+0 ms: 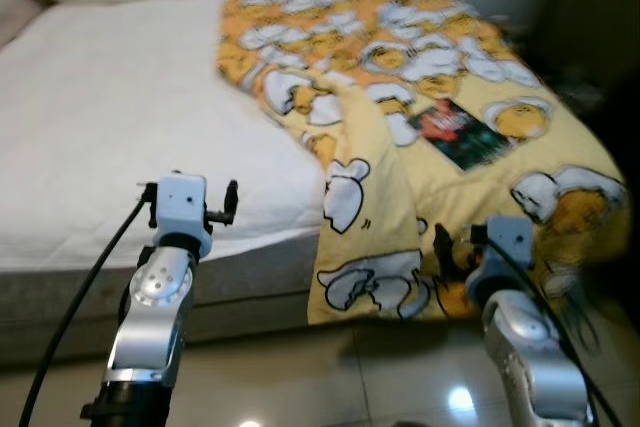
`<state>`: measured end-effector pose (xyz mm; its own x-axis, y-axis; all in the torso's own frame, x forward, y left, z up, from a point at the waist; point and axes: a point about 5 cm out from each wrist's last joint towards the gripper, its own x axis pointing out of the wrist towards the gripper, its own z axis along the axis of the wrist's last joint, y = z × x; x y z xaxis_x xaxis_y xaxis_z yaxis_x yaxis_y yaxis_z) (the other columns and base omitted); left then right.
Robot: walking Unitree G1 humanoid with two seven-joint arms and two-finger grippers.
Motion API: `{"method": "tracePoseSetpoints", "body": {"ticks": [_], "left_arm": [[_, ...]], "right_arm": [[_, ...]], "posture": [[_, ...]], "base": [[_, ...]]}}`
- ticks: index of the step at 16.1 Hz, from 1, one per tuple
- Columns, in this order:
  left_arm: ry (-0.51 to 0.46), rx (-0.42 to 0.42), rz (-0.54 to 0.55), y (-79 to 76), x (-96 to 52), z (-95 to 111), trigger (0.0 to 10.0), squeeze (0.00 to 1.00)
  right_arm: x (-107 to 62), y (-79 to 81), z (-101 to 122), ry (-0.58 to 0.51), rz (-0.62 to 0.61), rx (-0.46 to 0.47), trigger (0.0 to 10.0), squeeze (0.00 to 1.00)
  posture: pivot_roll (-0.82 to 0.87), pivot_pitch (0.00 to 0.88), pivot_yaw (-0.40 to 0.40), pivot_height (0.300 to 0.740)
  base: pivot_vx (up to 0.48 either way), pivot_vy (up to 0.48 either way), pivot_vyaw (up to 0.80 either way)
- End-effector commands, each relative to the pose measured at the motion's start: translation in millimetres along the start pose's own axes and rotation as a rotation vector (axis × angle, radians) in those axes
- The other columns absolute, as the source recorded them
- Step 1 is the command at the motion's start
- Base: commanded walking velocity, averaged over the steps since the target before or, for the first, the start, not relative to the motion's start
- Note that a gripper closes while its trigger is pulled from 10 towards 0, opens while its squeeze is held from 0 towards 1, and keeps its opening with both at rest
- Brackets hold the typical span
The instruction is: Clean up the room
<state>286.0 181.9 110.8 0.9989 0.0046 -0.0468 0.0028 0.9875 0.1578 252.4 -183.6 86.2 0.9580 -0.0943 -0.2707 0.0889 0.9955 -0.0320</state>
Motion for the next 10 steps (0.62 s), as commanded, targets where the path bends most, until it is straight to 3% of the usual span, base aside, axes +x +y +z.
{"method": "tracePoseSetpoints", "body": {"ticks": [1, 5, 10], "left_arm": [[-0.006, -0.029, -0.011, -6.6, 0.2, 2.2, 10.0, 0.76], [-0.026, -0.062, -0.017, -8.5, -0.5, 4.7, 10.0, 0.73], [-0.024, -0.028, -0.002, -10.2, -0.8, 4.1, 10.0, 0.73]], "right_arm": [[-0.4, -5.1, -0.6, 0.005, -0.010, -0.012, 10.0, 1.00], [0.5, -3.5, 1.7, -0.008, -0.002, -0.025, 10.0, 1.00], [3.0, -3.9, 9.3, -0.045, 0.015, -0.052, 10.0, 1.00]], "posture": [[-0.01, 0.000, 0.055, 0.740], [-0.01, 0.000, 0.051, 0.740], [-0.01, 0.000, 0.050, 0.740]], "base": [[0.000, 0.000, 0.00], [0.000, 0.000, 0.00], [0.000, -0.066, 0.10]]}}
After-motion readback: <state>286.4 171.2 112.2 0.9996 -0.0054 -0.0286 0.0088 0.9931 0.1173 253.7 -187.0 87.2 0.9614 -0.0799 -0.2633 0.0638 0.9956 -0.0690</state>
